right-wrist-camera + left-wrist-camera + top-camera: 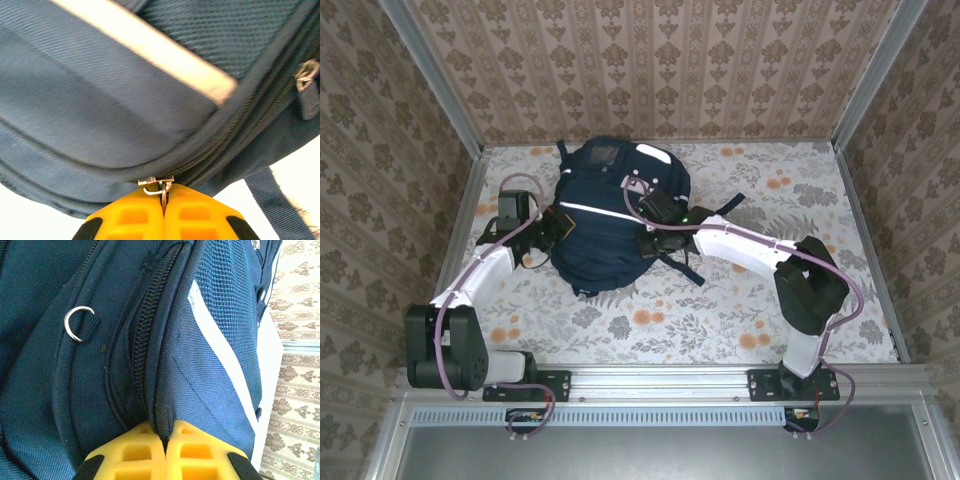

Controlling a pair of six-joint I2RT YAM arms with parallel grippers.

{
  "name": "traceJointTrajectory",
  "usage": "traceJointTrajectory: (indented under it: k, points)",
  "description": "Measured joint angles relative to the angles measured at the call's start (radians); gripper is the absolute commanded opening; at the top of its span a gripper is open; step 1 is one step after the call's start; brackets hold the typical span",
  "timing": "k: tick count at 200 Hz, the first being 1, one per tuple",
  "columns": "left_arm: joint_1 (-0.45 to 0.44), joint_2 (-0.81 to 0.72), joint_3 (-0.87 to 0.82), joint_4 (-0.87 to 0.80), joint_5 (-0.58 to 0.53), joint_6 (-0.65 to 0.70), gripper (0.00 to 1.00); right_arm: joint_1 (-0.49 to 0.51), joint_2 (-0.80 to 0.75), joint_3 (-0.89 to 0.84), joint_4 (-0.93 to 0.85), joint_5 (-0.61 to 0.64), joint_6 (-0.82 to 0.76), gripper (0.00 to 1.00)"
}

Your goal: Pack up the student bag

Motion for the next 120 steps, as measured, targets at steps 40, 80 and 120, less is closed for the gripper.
traceJointTrajectory:
  k: [40, 80, 120]
  points:
    - [0.010, 0.006, 0.000, -0.009, 0.026, 0.042, 0.00, -0.074, 0.000, 0.000, 0.013, -0.087, -0.111, 0.00]
    - [0.035, 0.024, 0.009, -0.034, 0.072, 0.101, 0.00, -0.149, 0.032, 0.069, -0.013, -0.203, -0.264, 0.00]
    - [0.065, 0.024, 0.019, -0.063, 0.086, 0.138, 0.00, -0.156, 0.049, 0.097, -0.034, -0.276, -0.376, 0.00]
